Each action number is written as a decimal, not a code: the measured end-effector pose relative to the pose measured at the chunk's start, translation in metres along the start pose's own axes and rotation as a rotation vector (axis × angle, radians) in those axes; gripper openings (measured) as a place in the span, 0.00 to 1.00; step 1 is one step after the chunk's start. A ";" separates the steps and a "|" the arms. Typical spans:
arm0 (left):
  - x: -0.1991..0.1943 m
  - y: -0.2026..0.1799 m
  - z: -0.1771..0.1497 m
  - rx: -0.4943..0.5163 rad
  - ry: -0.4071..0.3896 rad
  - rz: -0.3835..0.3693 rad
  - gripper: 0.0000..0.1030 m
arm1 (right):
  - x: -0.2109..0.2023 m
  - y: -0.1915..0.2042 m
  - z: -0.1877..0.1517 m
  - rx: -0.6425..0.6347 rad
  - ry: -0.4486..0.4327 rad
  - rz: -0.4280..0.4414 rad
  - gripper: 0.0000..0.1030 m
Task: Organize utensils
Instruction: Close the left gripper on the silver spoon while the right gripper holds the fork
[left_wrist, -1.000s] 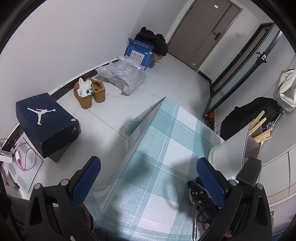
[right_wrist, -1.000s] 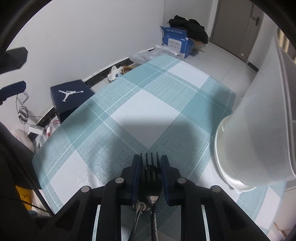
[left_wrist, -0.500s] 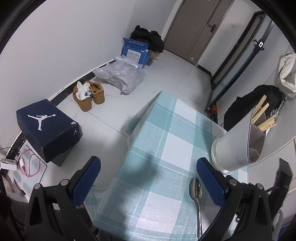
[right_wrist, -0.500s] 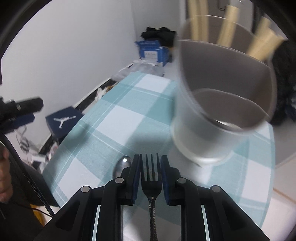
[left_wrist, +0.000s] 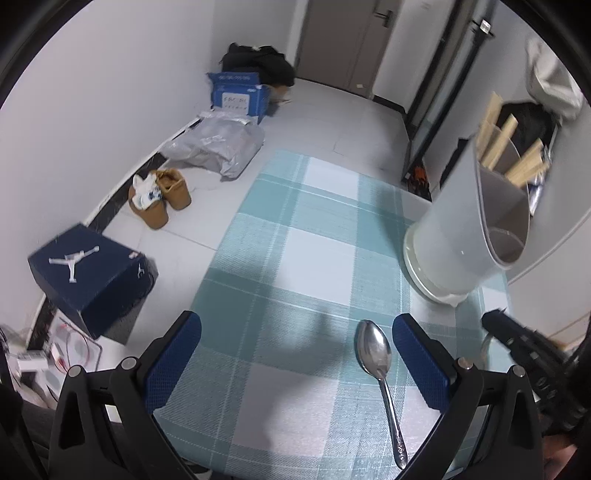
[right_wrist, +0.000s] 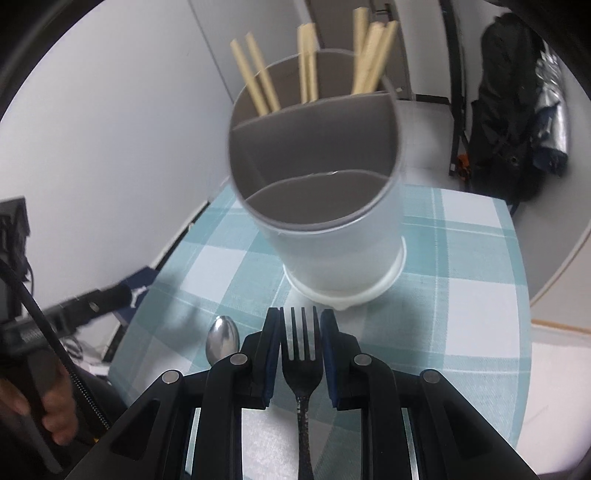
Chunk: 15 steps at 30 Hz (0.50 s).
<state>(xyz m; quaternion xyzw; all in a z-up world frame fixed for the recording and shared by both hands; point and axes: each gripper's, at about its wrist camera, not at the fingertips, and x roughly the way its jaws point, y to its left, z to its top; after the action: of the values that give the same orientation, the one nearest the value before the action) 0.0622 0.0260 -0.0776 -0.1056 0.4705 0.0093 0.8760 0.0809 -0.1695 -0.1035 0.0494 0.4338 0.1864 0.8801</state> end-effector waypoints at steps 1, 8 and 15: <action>0.001 -0.005 -0.001 0.012 0.002 0.005 0.99 | -0.005 -0.004 0.000 0.016 -0.013 0.008 0.20; 0.013 -0.031 -0.007 0.064 0.038 0.040 0.99 | -0.023 -0.033 -0.001 0.118 -0.068 0.046 0.20; 0.036 -0.044 -0.013 0.076 0.131 0.058 0.99 | -0.026 -0.056 -0.006 0.171 -0.087 0.042 0.19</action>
<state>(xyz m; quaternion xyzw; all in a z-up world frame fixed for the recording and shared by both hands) 0.0769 -0.0229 -0.1063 -0.0587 0.5299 0.0099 0.8460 0.0779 -0.2309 -0.1021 0.1415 0.4082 0.1648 0.8867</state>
